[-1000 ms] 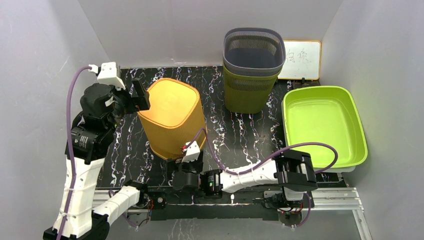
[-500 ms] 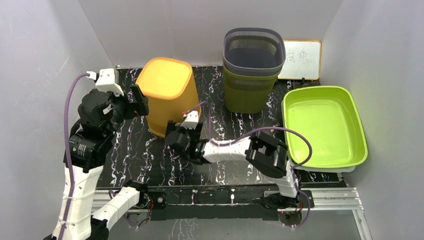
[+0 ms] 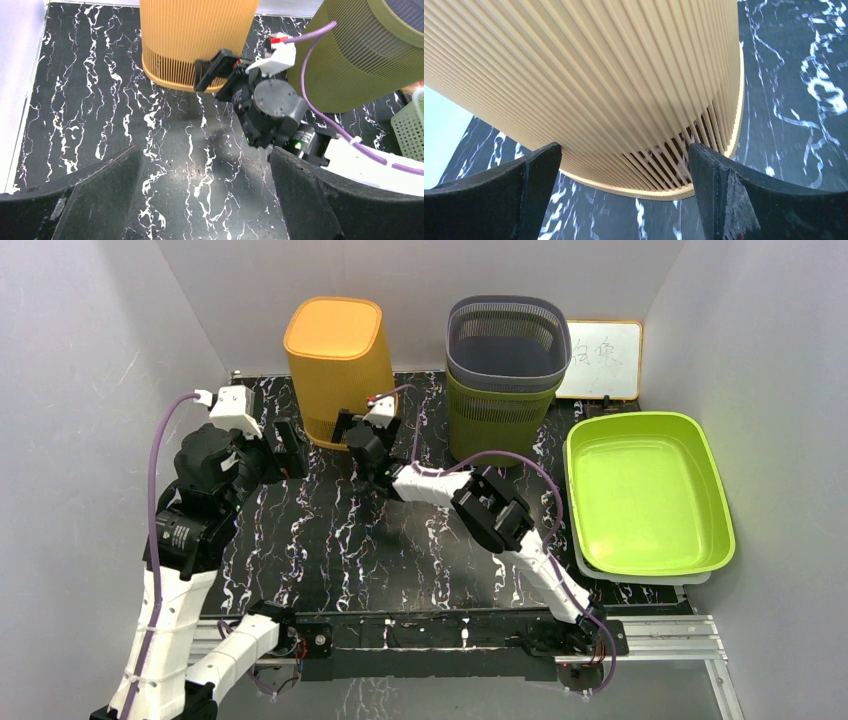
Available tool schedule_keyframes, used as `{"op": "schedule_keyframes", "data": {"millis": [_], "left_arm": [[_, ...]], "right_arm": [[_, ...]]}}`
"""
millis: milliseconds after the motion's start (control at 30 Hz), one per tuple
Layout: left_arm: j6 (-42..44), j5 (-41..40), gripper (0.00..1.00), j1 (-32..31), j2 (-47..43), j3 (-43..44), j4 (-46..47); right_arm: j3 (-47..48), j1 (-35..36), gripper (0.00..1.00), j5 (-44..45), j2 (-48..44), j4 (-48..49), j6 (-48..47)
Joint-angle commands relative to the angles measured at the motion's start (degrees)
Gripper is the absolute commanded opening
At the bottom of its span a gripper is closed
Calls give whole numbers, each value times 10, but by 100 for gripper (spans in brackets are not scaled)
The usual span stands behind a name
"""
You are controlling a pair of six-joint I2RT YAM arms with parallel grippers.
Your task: Turn the large container upside down
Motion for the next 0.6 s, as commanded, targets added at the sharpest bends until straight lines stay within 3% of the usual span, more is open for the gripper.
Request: {"op": "schedule_keyframes", "data": {"millis": [0, 200, 433, 567], "left_arm": [[12, 9, 98, -2, 9, -9, 26], [17, 15, 98, -2, 16, -36, 43], [15, 25, 99, -2, 31, -59, 57], [12, 24, 98, -2, 34, -62, 62]], "right_arm": [[105, -43, 98, -51, 62, 50, -46], [154, -82, 98, -120, 109, 122, -70], [199, -112, 98, -169, 142, 129, -80], [146, -114, 98, -208, 95, 137, -94]]}}
